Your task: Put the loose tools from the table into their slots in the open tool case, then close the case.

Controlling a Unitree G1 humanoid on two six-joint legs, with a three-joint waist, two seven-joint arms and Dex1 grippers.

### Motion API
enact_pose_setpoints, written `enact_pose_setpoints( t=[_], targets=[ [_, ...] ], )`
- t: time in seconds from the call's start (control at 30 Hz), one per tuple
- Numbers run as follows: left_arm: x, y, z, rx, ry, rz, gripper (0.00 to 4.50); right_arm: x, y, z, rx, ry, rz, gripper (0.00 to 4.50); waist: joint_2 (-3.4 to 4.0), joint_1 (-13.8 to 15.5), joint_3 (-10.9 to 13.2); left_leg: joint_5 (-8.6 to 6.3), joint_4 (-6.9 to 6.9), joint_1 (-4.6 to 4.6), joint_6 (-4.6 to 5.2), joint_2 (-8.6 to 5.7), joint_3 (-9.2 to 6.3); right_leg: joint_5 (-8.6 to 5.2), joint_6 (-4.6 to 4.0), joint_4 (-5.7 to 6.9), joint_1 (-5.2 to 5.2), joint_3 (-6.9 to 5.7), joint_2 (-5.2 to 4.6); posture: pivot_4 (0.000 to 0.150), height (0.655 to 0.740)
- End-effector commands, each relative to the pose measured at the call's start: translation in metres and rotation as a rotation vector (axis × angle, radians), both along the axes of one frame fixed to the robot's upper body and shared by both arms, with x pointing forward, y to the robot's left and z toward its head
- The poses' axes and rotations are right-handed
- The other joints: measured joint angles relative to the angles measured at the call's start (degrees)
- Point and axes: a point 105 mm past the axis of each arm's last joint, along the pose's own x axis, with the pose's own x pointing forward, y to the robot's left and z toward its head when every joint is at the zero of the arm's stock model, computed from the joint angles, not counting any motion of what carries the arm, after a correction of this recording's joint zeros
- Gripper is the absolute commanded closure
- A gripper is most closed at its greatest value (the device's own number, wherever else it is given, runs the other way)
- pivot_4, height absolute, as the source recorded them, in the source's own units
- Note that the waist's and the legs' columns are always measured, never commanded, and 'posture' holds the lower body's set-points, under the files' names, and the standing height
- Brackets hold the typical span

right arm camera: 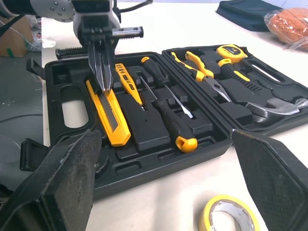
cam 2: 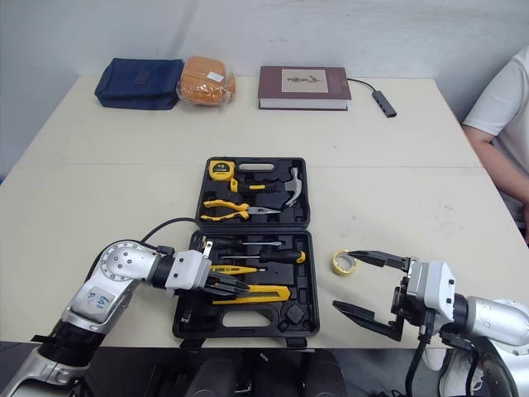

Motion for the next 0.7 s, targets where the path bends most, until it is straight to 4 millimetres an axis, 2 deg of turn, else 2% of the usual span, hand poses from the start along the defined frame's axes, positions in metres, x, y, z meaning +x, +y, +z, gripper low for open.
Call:
enact_pose_setpoints(
  t=[0.03,0.23,0.37,0.53,0.63,0.7],
  targets=[
    [0.007,0.002,-0.013,0.060,0.005,0.047,4.48,-0.001,0.004,0.004,0.010,-0.023,0.012,0.00,0.04,0.08,-0.02,-0.01,0.00,0.01,0.02,0.00,0.00,0.00,0.00,0.00,0.01,0.00,-0.02,0.150,0.7400],
    [-0.002,0.002,-0.022,0.105,0.052,-0.009,4.48,0.001,0.000,0.005,0.006,-0.037,-0.011,0.00,0.15,0.10,-0.10,-0.01,0.01,0.07,0.06,-0.06,-0.01,0.01,0.01,0.08,0.06,-0.04,-0.13,0.150,0.7400],
    [0.002,0.009,-0.038,0.199,0.108,0.048,4.48,0.002,-0.001,0.005,0.005,-0.040,-0.021,0.00,0.27,0.07,-0.21,-0.01,0.01,0.09,0.06,-0.06,-0.01,0.01,0.01,0.10,0.06,-0.04,-0.12,0.150,0.7400],
    [0.004,0.008,-0.052,0.253,0.174,0.091,4.48,0.003,-0.001,0.005,0.009,-0.043,-0.031,0.00,0.45,0.08,-0.49,-0.03,0.01,0.13,0.08,-0.06,0.01,0.00,0.01,0.12,0.09,-0.01,-0.11,0.150,0.7400],
    [0.000,0.006,-0.055,0.264,0.174,0.066,4.48,0.004,-0.002,0.005,0.011,-0.045,-0.035,0.00,0.59,0.16,-0.94,-0.04,0.01,0.19,0.09,-0.07,0.01,0.00,0.01,0.11,0.16,-0.01,-0.15,0.150,0.7400],
    [-0.003,0.000,-0.049,0.212,0.165,0.043,4.48,0.004,-0.003,0.005,0.011,-0.044,-0.041,0.00,0.62,0.11,-1.13,-0.10,0.00,0.22,0.06,-0.07,0.01,0.00,0.01,0.10,0.18,0.01,-0.15,0.150,0.7400]
  ],
)
